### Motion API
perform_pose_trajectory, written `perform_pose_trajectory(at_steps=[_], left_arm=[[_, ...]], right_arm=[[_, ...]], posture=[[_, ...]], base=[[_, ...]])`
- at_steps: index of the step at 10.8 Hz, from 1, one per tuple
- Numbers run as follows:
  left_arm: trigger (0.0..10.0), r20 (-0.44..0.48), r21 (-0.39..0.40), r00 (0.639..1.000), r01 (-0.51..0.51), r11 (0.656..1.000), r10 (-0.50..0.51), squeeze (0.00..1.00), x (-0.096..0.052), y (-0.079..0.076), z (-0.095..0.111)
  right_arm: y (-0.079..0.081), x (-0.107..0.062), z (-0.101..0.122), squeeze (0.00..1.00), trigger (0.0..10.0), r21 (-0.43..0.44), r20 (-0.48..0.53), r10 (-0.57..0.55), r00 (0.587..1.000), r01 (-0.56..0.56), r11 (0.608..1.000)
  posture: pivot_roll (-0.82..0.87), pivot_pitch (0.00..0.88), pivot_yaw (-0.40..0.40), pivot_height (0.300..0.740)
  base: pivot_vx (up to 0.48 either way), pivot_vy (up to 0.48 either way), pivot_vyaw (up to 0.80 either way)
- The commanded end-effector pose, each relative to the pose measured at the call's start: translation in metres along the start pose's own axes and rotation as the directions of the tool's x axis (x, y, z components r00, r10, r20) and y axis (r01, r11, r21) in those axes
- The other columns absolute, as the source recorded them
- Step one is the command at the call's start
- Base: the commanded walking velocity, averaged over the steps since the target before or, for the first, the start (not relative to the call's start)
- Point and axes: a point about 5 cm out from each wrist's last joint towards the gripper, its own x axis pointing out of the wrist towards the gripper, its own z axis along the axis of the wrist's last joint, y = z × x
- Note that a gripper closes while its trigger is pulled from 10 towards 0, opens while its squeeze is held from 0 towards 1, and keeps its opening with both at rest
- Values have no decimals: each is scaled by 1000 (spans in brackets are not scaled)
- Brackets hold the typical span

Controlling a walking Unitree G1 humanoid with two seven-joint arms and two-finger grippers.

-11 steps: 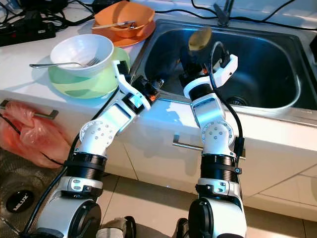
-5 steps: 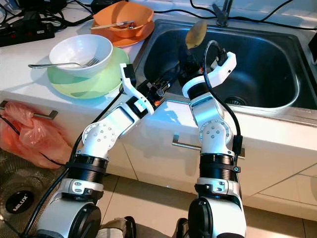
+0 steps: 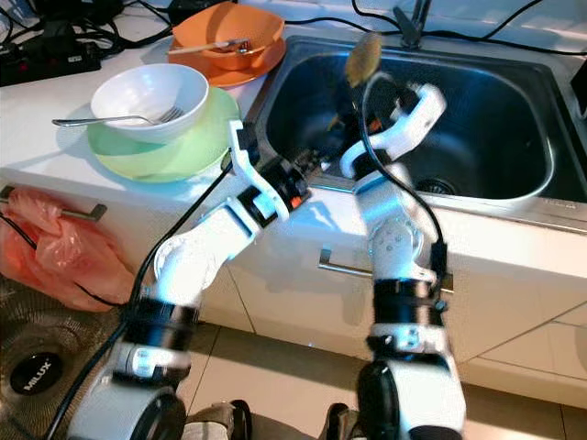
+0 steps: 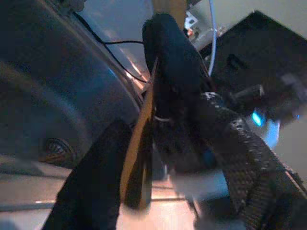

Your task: Kitchen organization

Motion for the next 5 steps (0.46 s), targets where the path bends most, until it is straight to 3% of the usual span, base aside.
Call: perform_pose_trajectory(at_steps=[1, 3, 5], left_arm=[[10000, -35, 19, 990, 140, 990, -139, 1000, 9, -27, -9], [10000, -41, 51, 992, 119, 992, -117, 1000, 3, -25, -9], [10000, -40, 172, 997, 65, 983, -59, 1000, -6, -18, -6]], right_arm=[[-8, -1, -2, 0, 0, -67, -8, -52, 999, 51, 996], [-9, 0, -6, 0, 0, -98, 0, -60, 998, 60, 993], [-11, 0, -6, 0, 0, -156, 15, -70, 997, 71, 985]], posture=[[1, 149, 21, 740], [12, 157, 20, 740], [13, 162, 18, 740]], base=[[0, 0, 0], [0, 0, 0], [0, 0, 0]])
